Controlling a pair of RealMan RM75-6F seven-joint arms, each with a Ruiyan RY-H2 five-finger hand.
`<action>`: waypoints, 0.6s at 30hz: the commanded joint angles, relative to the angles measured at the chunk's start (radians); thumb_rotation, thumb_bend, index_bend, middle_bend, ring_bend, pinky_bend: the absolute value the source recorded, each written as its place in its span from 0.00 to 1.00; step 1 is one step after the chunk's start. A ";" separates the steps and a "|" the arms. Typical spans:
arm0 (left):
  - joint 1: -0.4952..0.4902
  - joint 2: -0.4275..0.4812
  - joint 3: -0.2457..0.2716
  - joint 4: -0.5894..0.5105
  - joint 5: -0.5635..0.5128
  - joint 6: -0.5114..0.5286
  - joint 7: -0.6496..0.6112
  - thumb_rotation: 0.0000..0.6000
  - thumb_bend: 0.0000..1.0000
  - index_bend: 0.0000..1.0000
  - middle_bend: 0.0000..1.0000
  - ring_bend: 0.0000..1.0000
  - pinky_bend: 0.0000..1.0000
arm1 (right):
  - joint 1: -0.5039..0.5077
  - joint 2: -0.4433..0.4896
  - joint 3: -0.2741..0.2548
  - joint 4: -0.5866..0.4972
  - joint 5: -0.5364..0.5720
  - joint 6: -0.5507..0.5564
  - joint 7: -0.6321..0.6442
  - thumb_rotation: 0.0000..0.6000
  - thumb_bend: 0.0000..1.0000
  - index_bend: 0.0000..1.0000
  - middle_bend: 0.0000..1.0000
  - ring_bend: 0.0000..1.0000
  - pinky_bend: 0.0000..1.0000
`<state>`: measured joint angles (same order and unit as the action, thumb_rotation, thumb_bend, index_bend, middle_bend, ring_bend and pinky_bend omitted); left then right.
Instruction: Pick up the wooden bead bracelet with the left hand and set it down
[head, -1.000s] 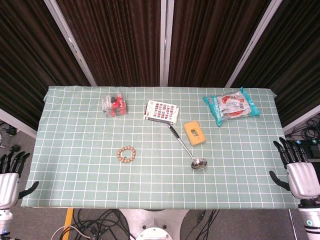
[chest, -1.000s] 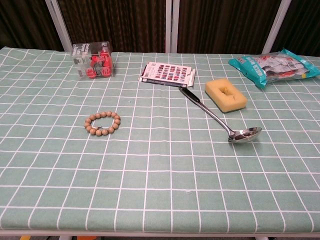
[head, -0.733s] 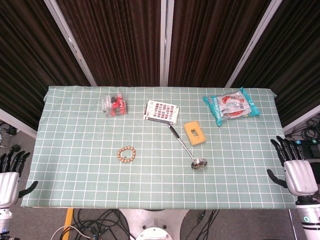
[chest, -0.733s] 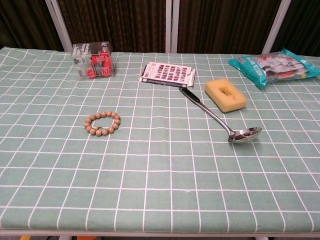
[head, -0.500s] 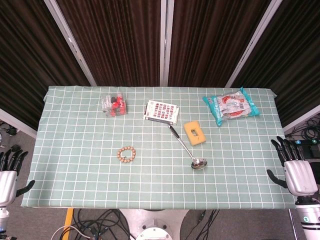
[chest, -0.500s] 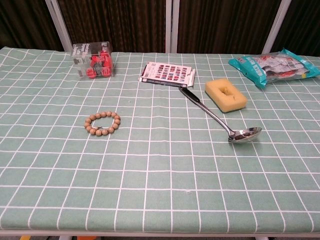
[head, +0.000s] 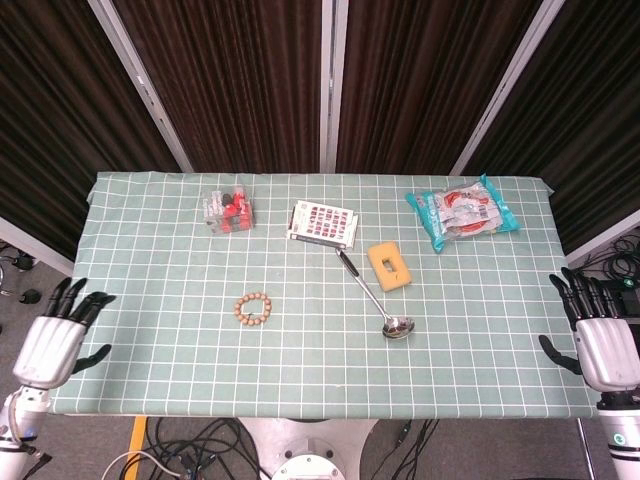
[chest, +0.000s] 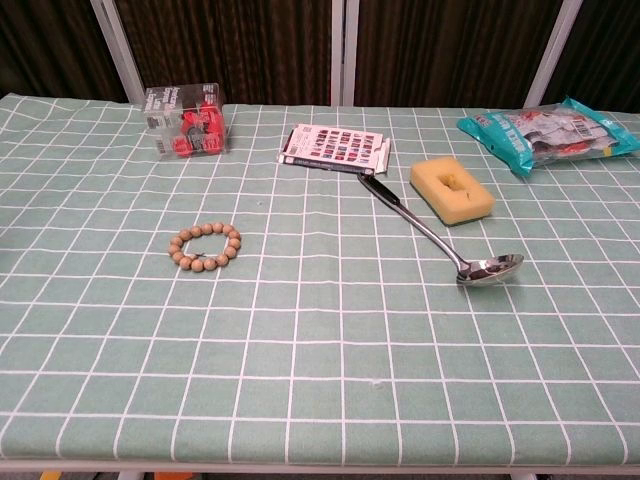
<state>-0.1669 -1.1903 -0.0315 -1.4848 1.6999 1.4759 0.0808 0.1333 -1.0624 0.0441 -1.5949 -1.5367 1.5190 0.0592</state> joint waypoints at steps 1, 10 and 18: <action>-0.142 -0.016 -0.001 0.026 0.130 -0.104 -0.042 1.00 0.16 0.30 0.30 0.10 0.03 | -0.005 0.005 0.002 -0.006 -0.002 0.003 0.002 1.00 0.17 0.00 0.00 0.00 0.00; -0.384 -0.170 0.004 0.160 0.231 -0.308 -0.102 1.00 0.17 0.35 0.34 0.12 0.03 | -0.015 0.018 0.005 -0.022 0.003 -0.001 -0.004 1.00 0.17 0.00 0.00 0.00 0.00; -0.467 -0.303 0.010 0.273 0.209 -0.399 -0.023 1.00 0.17 0.35 0.34 0.12 0.02 | -0.015 0.017 0.013 -0.026 0.010 -0.013 -0.005 1.00 0.17 0.00 0.00 0.00 0.00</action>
<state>-0.6147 -1.4662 -0.0226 -1.2312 1.9161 1.0969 0.0326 0.1182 -1.0449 0.0567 -1.6210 -1.5270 1.5064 0.0539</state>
